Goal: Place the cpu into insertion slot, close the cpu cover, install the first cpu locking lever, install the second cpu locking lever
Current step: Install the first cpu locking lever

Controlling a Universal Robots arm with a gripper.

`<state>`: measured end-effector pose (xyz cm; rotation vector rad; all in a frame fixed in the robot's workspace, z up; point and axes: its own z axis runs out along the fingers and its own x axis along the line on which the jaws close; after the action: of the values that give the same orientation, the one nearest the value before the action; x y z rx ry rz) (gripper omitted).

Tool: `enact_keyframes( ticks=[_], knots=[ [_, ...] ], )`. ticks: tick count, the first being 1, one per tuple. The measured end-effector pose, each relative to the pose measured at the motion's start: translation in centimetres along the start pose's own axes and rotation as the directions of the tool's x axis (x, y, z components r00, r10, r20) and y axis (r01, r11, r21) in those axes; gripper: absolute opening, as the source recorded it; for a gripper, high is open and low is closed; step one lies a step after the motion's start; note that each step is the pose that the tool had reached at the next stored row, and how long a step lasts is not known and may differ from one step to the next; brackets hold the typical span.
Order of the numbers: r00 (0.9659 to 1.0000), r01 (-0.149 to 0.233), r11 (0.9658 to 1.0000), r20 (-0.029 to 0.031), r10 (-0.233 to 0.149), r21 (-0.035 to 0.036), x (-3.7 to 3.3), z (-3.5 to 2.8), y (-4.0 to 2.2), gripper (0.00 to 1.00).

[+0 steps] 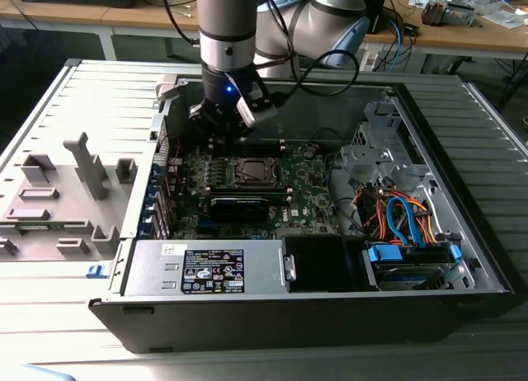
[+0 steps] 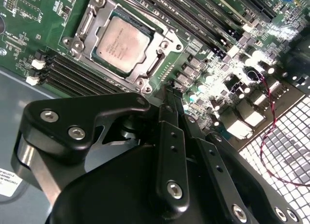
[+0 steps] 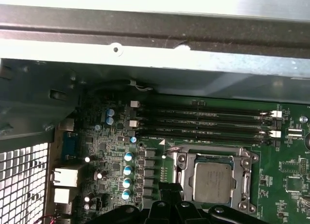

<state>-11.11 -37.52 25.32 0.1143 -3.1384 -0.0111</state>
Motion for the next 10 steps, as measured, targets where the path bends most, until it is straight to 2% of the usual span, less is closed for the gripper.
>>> enact_keyframes(
  ticks=[6, 10],
  knots=[
    [1.0, 0.0, 1.0, 0.0, 0.0, 0.0001, 0.67, 0.0, 0.27, 0.11],
    [1.0, 0.0, 1.0, 0.0, 0.0, 0.0, 1.17, 0.01, 0.7, 0.11]
  ],
)
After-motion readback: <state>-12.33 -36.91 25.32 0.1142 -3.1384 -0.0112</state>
